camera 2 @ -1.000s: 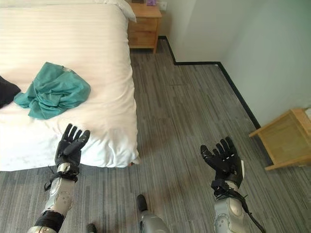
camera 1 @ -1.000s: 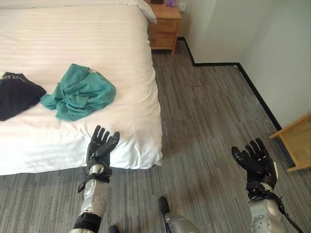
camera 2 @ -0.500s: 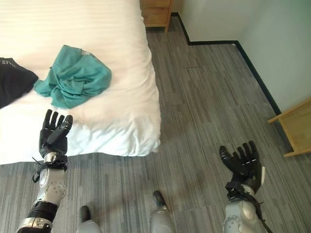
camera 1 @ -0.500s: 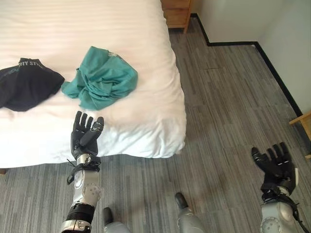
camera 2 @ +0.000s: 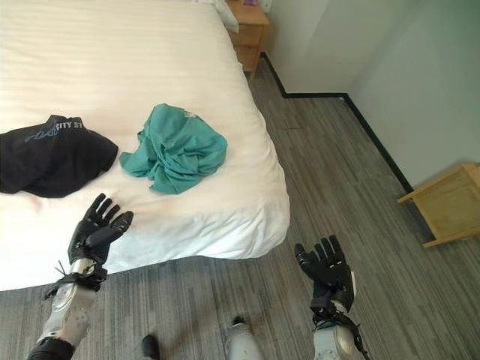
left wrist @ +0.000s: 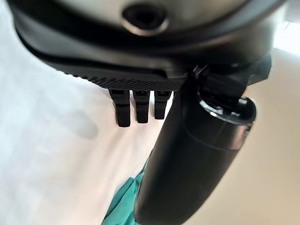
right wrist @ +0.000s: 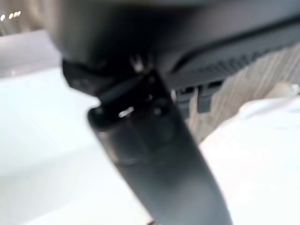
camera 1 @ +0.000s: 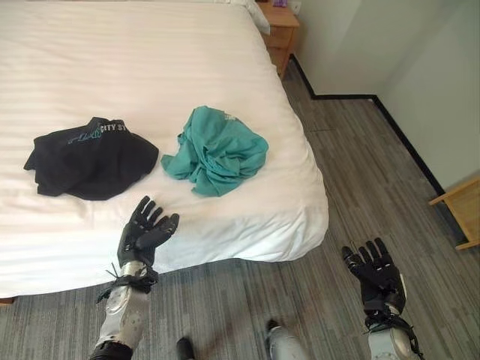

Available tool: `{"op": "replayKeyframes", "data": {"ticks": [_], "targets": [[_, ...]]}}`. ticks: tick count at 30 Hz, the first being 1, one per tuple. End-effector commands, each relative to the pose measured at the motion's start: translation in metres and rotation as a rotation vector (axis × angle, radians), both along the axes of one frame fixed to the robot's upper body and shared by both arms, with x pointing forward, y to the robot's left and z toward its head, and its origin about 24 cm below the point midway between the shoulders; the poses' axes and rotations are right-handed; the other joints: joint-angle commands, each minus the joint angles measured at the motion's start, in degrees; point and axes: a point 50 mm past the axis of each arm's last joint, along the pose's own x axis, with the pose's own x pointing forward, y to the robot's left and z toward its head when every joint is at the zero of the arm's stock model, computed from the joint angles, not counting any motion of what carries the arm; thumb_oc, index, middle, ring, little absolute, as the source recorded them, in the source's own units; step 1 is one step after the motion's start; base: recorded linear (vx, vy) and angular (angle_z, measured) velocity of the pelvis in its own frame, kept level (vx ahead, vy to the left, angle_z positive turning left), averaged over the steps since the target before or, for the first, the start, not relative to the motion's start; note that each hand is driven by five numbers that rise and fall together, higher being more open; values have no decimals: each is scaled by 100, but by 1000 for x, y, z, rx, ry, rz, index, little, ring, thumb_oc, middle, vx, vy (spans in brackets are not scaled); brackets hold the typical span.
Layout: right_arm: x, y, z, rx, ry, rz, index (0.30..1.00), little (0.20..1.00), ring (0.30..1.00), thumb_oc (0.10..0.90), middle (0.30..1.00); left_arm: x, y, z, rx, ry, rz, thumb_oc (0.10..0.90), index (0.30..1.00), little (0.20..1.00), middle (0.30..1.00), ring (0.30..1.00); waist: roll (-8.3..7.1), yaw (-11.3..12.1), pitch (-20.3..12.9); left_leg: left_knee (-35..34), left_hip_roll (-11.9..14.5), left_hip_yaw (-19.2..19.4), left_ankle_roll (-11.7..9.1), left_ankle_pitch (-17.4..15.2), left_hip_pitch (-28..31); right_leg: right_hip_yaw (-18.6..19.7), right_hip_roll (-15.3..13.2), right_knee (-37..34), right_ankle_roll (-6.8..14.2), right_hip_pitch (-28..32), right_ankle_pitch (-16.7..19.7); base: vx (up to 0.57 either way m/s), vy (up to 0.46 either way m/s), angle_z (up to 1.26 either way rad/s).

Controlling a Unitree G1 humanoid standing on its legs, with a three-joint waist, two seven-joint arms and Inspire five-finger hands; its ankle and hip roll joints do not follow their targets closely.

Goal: Pick up bed clothes into laundry basket.

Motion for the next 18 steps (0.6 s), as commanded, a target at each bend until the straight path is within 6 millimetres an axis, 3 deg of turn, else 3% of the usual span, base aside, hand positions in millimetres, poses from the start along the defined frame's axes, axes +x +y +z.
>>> {"op": "replayKeyframes", "data": {"ticks": [1, 2, 4, 7, 10, 13, 16, 18], "targets": [[23, -39, 73, -279, -269, -9, 900, 900, 900, 800, 900, 23, -2, 107, 210, -481, -75, 800, 900, 900, 900, 900, 176, -10, -174, -496, -419, -424, 121, 101, 17, 277, 341, -749, 99, 773, -316, 18, 107, -47], [23, -38, 75, -292, -273, -2, 900, 900, 900, 800, 900, 21, -2, 119, 251, -528, -86, 800, 900, 900, 900, 900, 217, 66, -172, -496, -517, -499, 158, 100, 72, 252, 367, -731, 53, 842, -375, 53, 154, -42], [28, -38, 77, -290, -281, 26, 900, 900, 900, 800, 900, 18, 0, 123, 284, -542, -114, 800, 900, 900, 900, 900, 172, 38, -278, -496, -570, -369, 170, 20, 123, 523, 464, -1176, 120, 986, -207, 40, 82, -23], [37, -44, 104, -380, -357, 62, 900, 900, 900, 800, 900, 10, 7, 154, 365, -663, -138, 800, 900, 900, 900, 900, 206, 149, -456, -496, -693, -363, 187, 35, 167, 230, 329, -1627, 53, 1274, -125, 56, 42, -9], [37, -50, 122, -436, -406, 63, 900, 900, 900, 800, 900, 5, 16, 169, 478, -681, -142, 800, 900, 900, 900, 900, 245, 122, -542, -496, -722, -424, 180, 24, 271, 165, 308, -1716, 57, 1458, -135, 67, 33, 5], [39, -56, 142, -518, -440, 78, 900, 900, 900, 800, 900, 7, 33, 190, 758, -615, -51, 800, 900, 900, 900, 900, 266, 142, -580, -496, -736, -452, 175, 14, 338, 126, 273, -1779, 68, 1580, -135, 20, 21, 16], [44, -56, 157, -550, -479, 82, 900, 900, 900, 800, 900, 12, 51, 203, 893, -560, 66, 800, 900, 900, 900, 900, 276, 151, -624, -496, -733, -431, 167, 11, 375, 100, 256, -1822, 82, 1629, -132, 30, 37, 5], [51, -56, 170, -588, -487, 117, 900, 900, 900, 800, 900, 23, 72, 227, 1023, -491, 182, 800, 900, 900, 900, 900, 289, 122, -655, -496, -714, -388, 151, 7, 430, 99, 253, -1850, 109, 1669, -110, 29, 31, -3]]}}
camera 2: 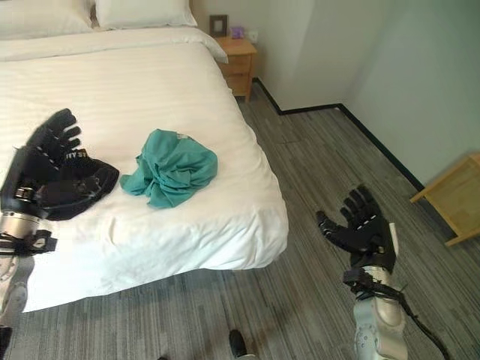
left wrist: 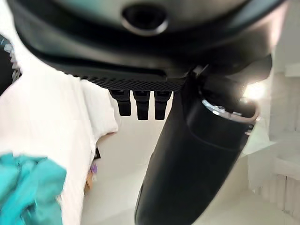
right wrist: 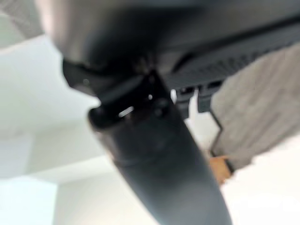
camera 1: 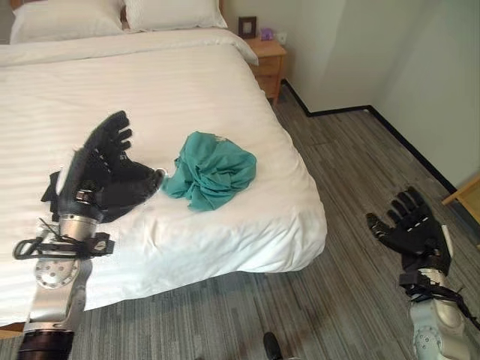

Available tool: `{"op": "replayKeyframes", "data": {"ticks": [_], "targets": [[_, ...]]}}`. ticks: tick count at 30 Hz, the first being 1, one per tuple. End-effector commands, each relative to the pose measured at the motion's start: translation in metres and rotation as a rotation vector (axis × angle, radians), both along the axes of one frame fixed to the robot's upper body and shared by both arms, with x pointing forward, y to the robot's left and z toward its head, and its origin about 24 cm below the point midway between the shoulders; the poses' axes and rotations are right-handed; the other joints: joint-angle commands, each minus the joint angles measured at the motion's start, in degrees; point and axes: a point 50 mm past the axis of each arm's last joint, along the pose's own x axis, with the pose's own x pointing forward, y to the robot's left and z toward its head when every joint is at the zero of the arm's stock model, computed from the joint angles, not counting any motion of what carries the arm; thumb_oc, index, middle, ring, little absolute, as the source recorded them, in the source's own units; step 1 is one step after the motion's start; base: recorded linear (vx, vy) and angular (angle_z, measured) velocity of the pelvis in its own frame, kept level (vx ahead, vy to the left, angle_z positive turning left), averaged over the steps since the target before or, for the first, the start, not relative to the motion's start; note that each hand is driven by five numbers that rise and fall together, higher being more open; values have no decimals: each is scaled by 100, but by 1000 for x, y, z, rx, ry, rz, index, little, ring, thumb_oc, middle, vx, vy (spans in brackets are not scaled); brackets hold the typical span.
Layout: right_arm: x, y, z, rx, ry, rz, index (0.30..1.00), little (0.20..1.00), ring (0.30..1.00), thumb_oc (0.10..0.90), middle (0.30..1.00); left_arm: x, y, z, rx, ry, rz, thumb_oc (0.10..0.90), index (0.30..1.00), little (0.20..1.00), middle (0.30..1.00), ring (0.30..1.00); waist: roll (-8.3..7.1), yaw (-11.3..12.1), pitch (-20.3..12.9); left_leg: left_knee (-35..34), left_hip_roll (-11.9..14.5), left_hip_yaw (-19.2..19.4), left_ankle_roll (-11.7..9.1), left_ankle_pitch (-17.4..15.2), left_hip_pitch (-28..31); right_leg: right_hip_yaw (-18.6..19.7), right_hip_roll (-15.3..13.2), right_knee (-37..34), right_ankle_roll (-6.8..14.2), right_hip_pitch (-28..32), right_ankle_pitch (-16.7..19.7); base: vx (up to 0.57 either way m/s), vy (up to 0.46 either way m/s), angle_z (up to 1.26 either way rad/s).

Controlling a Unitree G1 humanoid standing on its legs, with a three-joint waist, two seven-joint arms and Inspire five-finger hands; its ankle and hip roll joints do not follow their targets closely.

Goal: Pick up bed clothes into laundry basket.

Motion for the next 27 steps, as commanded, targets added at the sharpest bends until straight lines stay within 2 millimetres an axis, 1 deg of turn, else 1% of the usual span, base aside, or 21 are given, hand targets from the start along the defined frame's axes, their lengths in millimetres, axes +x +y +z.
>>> {"op": "replayKeyframes", "data": {"ticks": [1, 2, 4, 5, 6, 7, 8, 9, 10, 12, 14, 16, 19, 21, 22, 25, 26, 27], "targets": [[20, -8, 82, -183, -294, 40, 900, 900, 900, 800, 900, 15, 24, 77, 163, -242, 172, 800, 900, 900, 900, 900, 121, -13, -326, 40, -468, -343, 365, -131, -253, -56, 534, 76, 192, 293, -393, 0, 0, 0], [23, -8, 88, -193, -303, 53, 900, 900, 900, 800, 900, 19, 33, 80, 171, -216, 223, 800, 900, 900, 900, 900, 140, -40, -332, 40, -457, -317, 361, -127, -240, -56, 531, 80, 208, 294, -386, 5, 28, -3], [28, -7, 93, -208, -300, 70, 900, 900, 900, 800, 900, 32, 47, 97, 283, -163, 328, 800, 900, 900, 900, 900, 164, -85, -283, 40, -448, -291, 368, -159, -203, -69, 531, 92, 240, 311, -401, 10, 42, -5], [30, -6, 96, -222, -294, 82, 900, 900, 900, 800, 900, 35, 62, 105, 339, -118, 414, 800, 900, 900, 900, 900, 185, -127, -262, 40, -437, -278, 367, -151, -202, -67, 535, 94, 260, 302, -386, 0, 0, 0], [30, -6, 97, -222, -297, 84, 900, 900, 900, 800, 900, 39, 69, 106, 330, -92, 454, 800, 900, 900, 900, 900, 175, -128, -251, 40, -422, -252, 355, -103, -242, -65, 541, 100, 264, 255, -343, -31, 10, -4], [29, -7, 97, -219, -297, 78, 900, 900, 900, 800, 900, 42, 68, 109, 332, -95, 449, 800, 900, 900, 900, 900, 159, -98, -249, 40, -421, -253, 355, -103, -250, -66, 543, 101, 264, 247, -342, -27, 18, -7], [30, -3, 99, -233, -299, 103, 900, 900, 900, 800, 900, 44, 89, 111, 379, -4, 569, 800, 900, 900, 900, 900, 211, -196, -238, 40, -407, -201, 348, -89, -266, -68, 549, 103, 296, 217, -316, -3, 20, -8], [30, -3, 99, -230, -300, 97, 900, 900, 900, 800, 900, 46, 87, 114, 383, -7, 565, 800, 900, 900, 900, 900, 192, -174, -232, 40, -406, -207, 348, -88, -271, -74, 550, 104, 297, 214, -316, 0, 0, 0], [28, -3, 98, -227, -300, 99, 900, 900, 900, 800, 900, 47, 96, 117, 400, 34, 612, 800, 900, 900, 900, 900, 192, -201, -217, 40, -398, -193, 346, -87, -281, -77, 549, 108, 313, 199, -306, 6, 20, -3], [24, -3, 95, -209, -300, 93, 900, 900, 900, 800, 900, 47, 106, 120, 441, 86, 678, 800, 900, 900, 900, 900, 184, -237, -209, 40, -383, -158, 343, -88, -294, -78, 547, 104, 345, 173, -281, 15, 30, -5], [20, -4, 87, -179, -289, 80, 900, 900, 900, 800, 900, 50, 108, 124, 501, 122, 714, 800, 900, 900, 900, 900, 155, -257, -191, 40, -362, -137, 341, -89, -317, -71, 542, 102, 377, 137, -256, 7, 25, -9], [18, -6, 81, -151, -275, 69, 900, 900, 900, 800, 900, 49, 116, 127, 587, 191, 777, 800, 900, 900, 900, 900, 139, -289, -163, 40, -342, -104, 341, -86, -347, -61, 546, 102, 400, 93, -231, -8, 27, -7], [16, -6, 73, -117, -257, 62, 900, 900, 900, 800, 900, 48, 120, 130, 599, 213, 815, 800, 900, 900, 900, 900, 90, -312, -103, 40, -313, -74, 345, -68, -407, -24, 558, 117, 435, 22, -188, -13, 16, -8], [13, -5, 69, -106, -245, 61, 900, 900, 900, 800, 900, 48, 121, 127, 518, 205, 809, 800, 900, 900, 900, 900, 46, -317, -92, 40, -296, -59, 341, -65, -437, -7, 553, 115, 449, -7, -167, 9, 23, -8], [13, -6, 65, -93, -231, 56, 900, 900, 900, 800, 900, 48, 124, 123, 525, 231, 827, 800, 900, 900, 900, 900, 12, -354, -65, 40, -275, -50, 339, -64, -465, 12, 563, 119, 454, -51, -150, 0, 25, -6], [13, -7, 62, -80, -219, 50, 900, 900, 900, 800, 900, 46, 129, 120, 591, 277, 890, 800, 900, 900, 900, 900, -57, -406, 44, 40, -242, -28, 345, -81, -542, 33, 572, 125, 477, -146, -144, -40, 21, -9], [12, -9, 60, -70, -214, 40, 900, 900, 900, 800, 900, 43, 132, 120, 591, 286, 912, 800, 900, 900, 900, 900, -102, -412, 86, 40, -231, -14, 337, -30, -626, 48, 586, 138, 472, -238, -104, -62, 32, -12], [10, -12, 56, -59, -200, 25, 900, 900, 900, 800, 900, 38, 139, 115, 563, 305, 947, 800, 900, 900, 900, 900, -141, -435, 162, 40, -216, -10, 347, -42, -682, 40, 594, 146, 490, -296, -101, -56, 17, -11]]}}
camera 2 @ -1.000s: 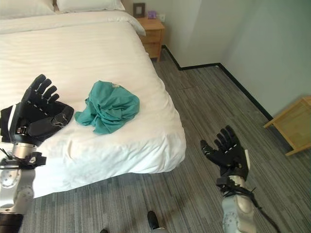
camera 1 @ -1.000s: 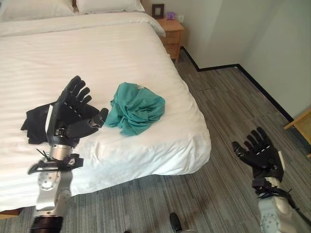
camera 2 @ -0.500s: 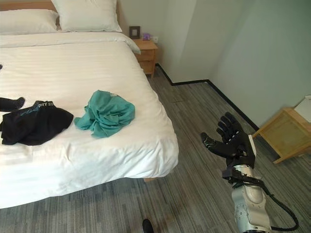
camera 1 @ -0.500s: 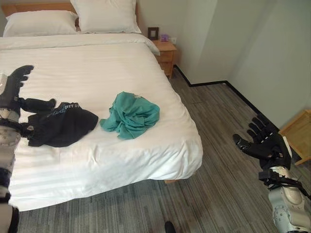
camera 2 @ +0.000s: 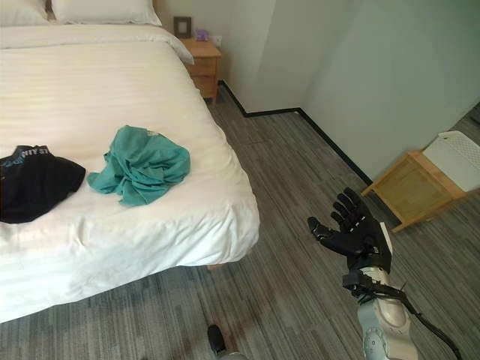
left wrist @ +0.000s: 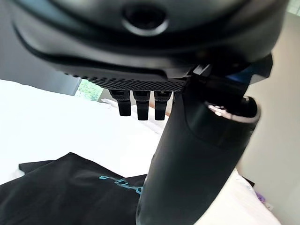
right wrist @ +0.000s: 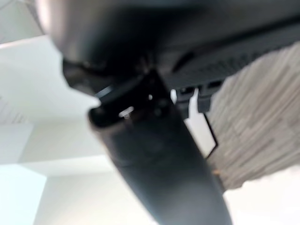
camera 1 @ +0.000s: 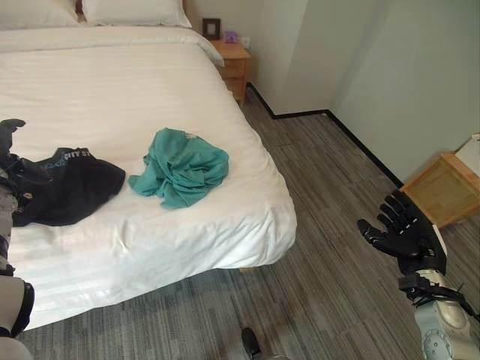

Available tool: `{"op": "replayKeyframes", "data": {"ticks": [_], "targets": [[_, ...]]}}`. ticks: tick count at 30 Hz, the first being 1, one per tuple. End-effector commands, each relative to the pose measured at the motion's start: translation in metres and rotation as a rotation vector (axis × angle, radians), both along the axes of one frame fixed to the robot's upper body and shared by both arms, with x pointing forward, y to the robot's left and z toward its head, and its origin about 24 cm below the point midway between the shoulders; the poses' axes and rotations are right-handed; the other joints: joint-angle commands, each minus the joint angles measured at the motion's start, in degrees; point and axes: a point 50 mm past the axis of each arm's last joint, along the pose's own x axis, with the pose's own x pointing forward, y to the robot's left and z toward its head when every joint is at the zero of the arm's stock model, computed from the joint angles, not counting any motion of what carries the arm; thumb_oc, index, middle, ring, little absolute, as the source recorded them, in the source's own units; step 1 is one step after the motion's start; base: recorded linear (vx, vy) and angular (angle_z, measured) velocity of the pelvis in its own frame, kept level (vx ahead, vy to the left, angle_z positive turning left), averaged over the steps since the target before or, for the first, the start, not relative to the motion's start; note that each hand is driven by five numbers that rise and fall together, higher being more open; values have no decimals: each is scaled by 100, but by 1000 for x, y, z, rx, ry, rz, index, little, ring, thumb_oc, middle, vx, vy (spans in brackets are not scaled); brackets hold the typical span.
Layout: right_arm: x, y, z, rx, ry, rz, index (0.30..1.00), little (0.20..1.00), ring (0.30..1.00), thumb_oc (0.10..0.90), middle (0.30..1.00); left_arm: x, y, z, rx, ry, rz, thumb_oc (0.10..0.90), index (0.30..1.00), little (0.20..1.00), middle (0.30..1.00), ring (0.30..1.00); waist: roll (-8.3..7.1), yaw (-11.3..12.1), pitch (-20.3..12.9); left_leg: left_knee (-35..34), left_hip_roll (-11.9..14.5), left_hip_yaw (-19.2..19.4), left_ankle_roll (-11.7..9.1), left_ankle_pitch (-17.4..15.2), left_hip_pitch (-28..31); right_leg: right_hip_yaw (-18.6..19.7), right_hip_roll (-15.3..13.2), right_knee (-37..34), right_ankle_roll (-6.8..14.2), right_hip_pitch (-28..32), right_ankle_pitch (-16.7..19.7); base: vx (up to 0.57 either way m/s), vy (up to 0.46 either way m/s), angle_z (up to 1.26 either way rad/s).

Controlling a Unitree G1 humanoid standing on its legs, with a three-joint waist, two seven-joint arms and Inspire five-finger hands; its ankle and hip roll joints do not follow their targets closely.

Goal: Pick up bed clothes into laundry basket.

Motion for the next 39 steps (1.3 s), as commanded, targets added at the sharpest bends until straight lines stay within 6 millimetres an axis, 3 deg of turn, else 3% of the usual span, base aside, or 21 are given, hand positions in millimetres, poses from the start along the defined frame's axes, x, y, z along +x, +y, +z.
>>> {"op": "replayKeyframes", "data": {"ticks": [1, 7, 10, 17, 20, 24, 26, 33, 37, 39], "targets": [[15, -18, 62, -33, -298, -60, 900, 900, 900, 800, 900, -14, 14, 66, 99, -221, 97, 800, 900, 900, 900, 900, 466, -17, 360, -30, -195, -158, 342, -167, -191, -156, 508, 129, 433, 419, -497, -7, 29, -15], [-17, -41, 39, 25, -232, -205, 900, 900, 900, 800, 900, -60, 50, 54, 160, -152, 275, 800, 900, 900, 900, 900, 270, -162, 533, -30, -106, -73, 300, -139, -470, -92, 551, 121, 441, 118, -398, 4, 19, -5], [-19, -46, 38, 63, -253, -244, 900, 900, 900, 800, 900, -62, 51, 44, 105, -182, 261, 800, 900, 900, 900, 900, 200, -234, 632, -30, -79, -71, 289, -116, -643, -82, 568, 146, 420, -63, -329, -27, 16, 0], [-14, -28, 24, 163, -250, -204, 900, 900, 900, 800, 900, -76, 59, -17, -298, -336, 331, 800, 900, 900, 900, 900, -106, -256, 785, -30, -45, -159, 269, -121, -1029, -123, 613, 79, 420, -351, -147, 13, -6, -2], [-15, -27, 20, 177, -244, -223, 900, 900, 900, 800, 900, -70, 54, -21, -370, -387, 303, 800, 900, 900, 900, 900, -171, -260, 748, -30, -26, -156, 263, -200, -966, -57, 638, 64, 429, -325, -177, 81, 17, 6], [-17, -30, 18, 179, -241, -243, 900, 900, 900, 800, 900, -60, 49, -4, -335, -412, 242, 800, 900, 900, 900, 900, -221, -287, 689, -30, -4, -127, 260, -270, -872, -17, 656, 54, 437, -284, -206, 51, 5, -2], [-14, -25, 18, 172, -244, -213, 900, 900, 900, 800, 900, -44, 38, 24, -257, -441, 144, 800, 900, 900, 900, 900, -192, -324, 636, -30, -14, -107, 255, -306, -785, 8, 654, 51, 453, -231, -214, 71, 21, 2], [2, -11, 14, 175, -204, -96, 900, 900, 900, 800, 900, -5, -6, 88, -197, -580, -122, 800, 900, 900, 900, 900, 68, -353, 517, -30, -46, 11, 246, -382, -516, 36, 654, 53, 468, -64, -384, 41, 37, -7], [3, -10, 11, 181, -188, -86, 900, 900, 900, 800, 900, 8, -31, 116, -182, -675, -251, 800, 900, 900, 900, 900, 128, -318, 457, -30, -60, 42, 251, -409, -392, 65, 659, 63, 474, 20, -403, 43, 9, -16], [4, -10, 9, 185, -182, -85, 900, 900, 900, 800, 900, 13, -47, 130, -195, -746, -336, 703, 754, 754, 754, 754, 188, -304, 400, -30, -77, 68, 247, -435, -286, 63, 648, 72, 475, 93, -423, 62, 7, -13]]}}
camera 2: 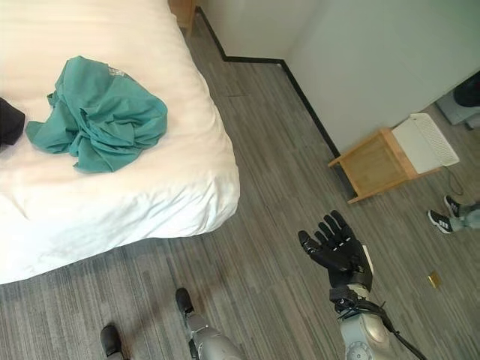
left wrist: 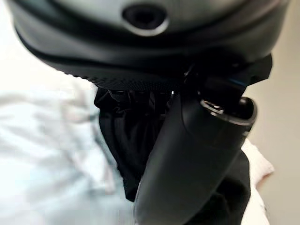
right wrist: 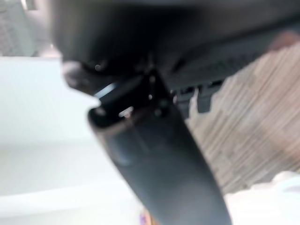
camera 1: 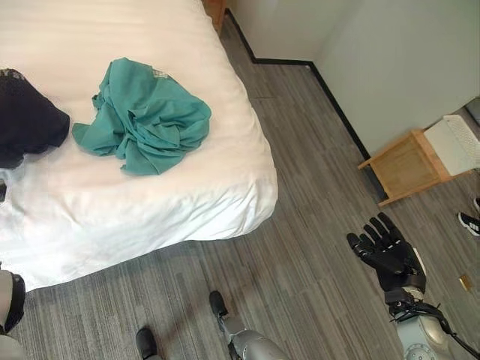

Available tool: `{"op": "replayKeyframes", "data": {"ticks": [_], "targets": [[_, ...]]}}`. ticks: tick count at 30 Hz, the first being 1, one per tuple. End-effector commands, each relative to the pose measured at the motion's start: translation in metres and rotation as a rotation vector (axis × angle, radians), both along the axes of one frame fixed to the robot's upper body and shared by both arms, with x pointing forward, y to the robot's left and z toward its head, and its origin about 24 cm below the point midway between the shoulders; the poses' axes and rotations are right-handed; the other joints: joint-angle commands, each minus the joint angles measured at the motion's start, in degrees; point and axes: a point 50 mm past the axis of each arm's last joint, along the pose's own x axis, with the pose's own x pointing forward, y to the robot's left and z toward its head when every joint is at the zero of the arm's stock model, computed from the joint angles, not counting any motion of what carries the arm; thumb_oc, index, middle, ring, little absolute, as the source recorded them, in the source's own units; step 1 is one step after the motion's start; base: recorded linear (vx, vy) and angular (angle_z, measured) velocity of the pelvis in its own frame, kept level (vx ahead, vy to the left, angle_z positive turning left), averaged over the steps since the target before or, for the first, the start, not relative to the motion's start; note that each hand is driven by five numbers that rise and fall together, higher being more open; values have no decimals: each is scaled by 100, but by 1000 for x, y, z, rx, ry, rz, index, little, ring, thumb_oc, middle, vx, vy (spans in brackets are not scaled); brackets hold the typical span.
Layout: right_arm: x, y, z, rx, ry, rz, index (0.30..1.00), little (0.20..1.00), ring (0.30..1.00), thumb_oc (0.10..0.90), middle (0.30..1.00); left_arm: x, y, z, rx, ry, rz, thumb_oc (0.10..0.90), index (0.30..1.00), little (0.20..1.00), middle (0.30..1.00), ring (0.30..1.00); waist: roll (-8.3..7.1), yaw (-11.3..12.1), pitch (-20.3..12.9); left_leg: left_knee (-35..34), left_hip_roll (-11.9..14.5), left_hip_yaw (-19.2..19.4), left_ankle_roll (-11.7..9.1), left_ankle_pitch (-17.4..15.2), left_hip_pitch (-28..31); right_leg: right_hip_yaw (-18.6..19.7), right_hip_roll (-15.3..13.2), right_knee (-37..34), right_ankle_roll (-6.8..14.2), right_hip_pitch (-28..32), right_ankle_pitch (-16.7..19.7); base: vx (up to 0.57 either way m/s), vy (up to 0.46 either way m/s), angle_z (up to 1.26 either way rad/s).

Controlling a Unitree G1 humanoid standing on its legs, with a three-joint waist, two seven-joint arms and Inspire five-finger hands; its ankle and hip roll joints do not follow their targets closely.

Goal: Pick up bed clothes into laundry basket.

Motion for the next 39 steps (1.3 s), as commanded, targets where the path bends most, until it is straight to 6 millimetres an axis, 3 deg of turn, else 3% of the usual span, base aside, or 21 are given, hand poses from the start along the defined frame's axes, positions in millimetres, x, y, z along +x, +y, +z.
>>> {"op": "replayKeyframes", "data": {"ticks": [1, 2, 3, 7, 8, 10, 11, 15, 17, 22, 32, 33, 34, 35, 39], "targets": [[24, -32, 51, -59, -255, -105, 900, 900, 900, 800, 900, 12, -52, 104, 102, -481, -272, 607, 611, 611, 611, 611, 766, -65, 76, -638, -481, 92, 329, -172, 717, 47, 209, 12, 160, 1032, -1334, 58, 10, -14], [25, -33, 51, -59, -252, -107, 900, 900, 900, 800, 900, 13, -59, 108, 93, -510, -305, 430, 345, 345, 345, 345, 801, -58, 44, -638, -489, 91, 327, -183, 759, 44, 195, 16, 159, 1060, -1356, 50, 13, -16], [25, -34, 51, -58, -248, -113, 900, 900, 900, 800, 900, 14, -65, 115, 82, -548, -345, 400, 300, 300, 300, 300, 843, -45, 23, -638, -501, 90, 326, -199, 819, 41, 178, 23, 157, 1106, -1380, 55, 17, -9], [26, -38, 50, -67, -240, -132, 900, 900, 900, 800, 900, 15, -72, 121, 10, -628, -409, 400, 300, 300, 300, 300, 1018, -30, -84, -638, -553, 70, 331, -250, 993, 20, 115, 39, 134, 1270, -1486, 69, 23, -9], [27, -40, 54, -87, -250, -147, 900, 900, 900, 800, 900, 16, -81, 126, -32, -695, -465, 400, 300, 300, 300, 300, 1129, -9, -139, -638, -587, 35, 334, -269, 1093, 7, 68, 51, 109, 1362, -1549, 71, 21, 2], [27, -40, 54, -88, -250, -146, 900, 900, 900, 800, 900, 16, -80, 125, -33, -695, -464, 400, 300, 300, 300, 300, 1136, -11, -134, -638, -587, 34, 334, -270, 1101, 6, 68, 51, 109, 1370, -1551, 46, 4, 6], [34, -47, 70, -153, -275, -151, 900, 900, 900, 800, 900, 16, -97, 130, -64, -768, -562, 400, 300, 300, 300, 300, 1206, 31, -199, -638, -618, -11, 333, -274, 1190, -31, 19, 62, 86, 1466, -1599, 39, -7, 8], [46, -52, 92, -225, -318, -143, 900, 900, 900, 800, 900, 14, -106, 130, -103, -833, -627, 400, 300, 300, 300, 300, 1253, 99, -266, -638, -646, -64, 328, -263, 1235, -83, -28, 61, 74, 1559, -1618, 28, -10, 16], [61, -53, 118, -302, -370, -112, 900, 900, 900, 800, 900, 13, -117, 129, -111, -869, -679, 400, 300, 300, 300, 300, 1288, 189, -322, -638, -678, -120, 321, -236, 1265, -139, -73, 61, 59, 1630, -1624, -11, -20, 8], [75, -47, 141, -369, -414, -57, 900, 900, 900, 800, 900, 12, -112, 124, -105, -845, -661, 400, 300, 300, 300, 300, 1309, 296, -431, -638, -690, -166, 301, -168, 1292, -206, -87, 51, -2, 1684, -1625, -8, -18, 10], [68, -44, 136, -377, -407, -33, 900, 900, 900, 800, 900, 8, -88, 115, -55, -767, -544, 400, 300, 300, 300, 300, 1330, 253, -470, -638, -693, -208, 281, -147, 1336, -284, -81, -7, -34, 1783, -1641, 1, -3, 3], [67, -46, 138, -378, -413, -43, 900, 900, 900, 800, 900, 9, -90, 116, -34, -751, -545, 546, 519, 519, 519, 519, 1339, 222, -459, -638, -687, -216, 277, -136, 1307, -273, -70, -5, -48, 1767, -1661, 0, 0, 0], [66, -46, 137, -378, -413, -44, 900, 900, 900, 800, 900, 10, -90, 116, -33, -751, -546, 546, 519, 519, 519, 519, 1337, 218, -461, -638, -687, -226, 277, -133, 1300, -283, -71, -4, -49, 1764, -1662, -28, -8, 8], [64, -49, 138, -381, -416, -55, 900, 900, 900, 800, 900, 10, -88, 115, -8, -719, -529, 800, 900, 900, 900, 900, 1349, 182, -451, -638, -681, -208, 272, -119, 1280, -274, -62, 29, -58, 1746, -1683, -17, -11, 20], [57, -57, 143, -406, -416, -74, 900, 900, 900, 800, 900, 17, -91, 110, 20, -658, -526, 800, 900, 900, 900, 900, 1399, 91, -446, -638, -653, -179, 247, -96, 1326, -354, -34, 289, -101, 1688, -1806, -7, -40, 22]]}}
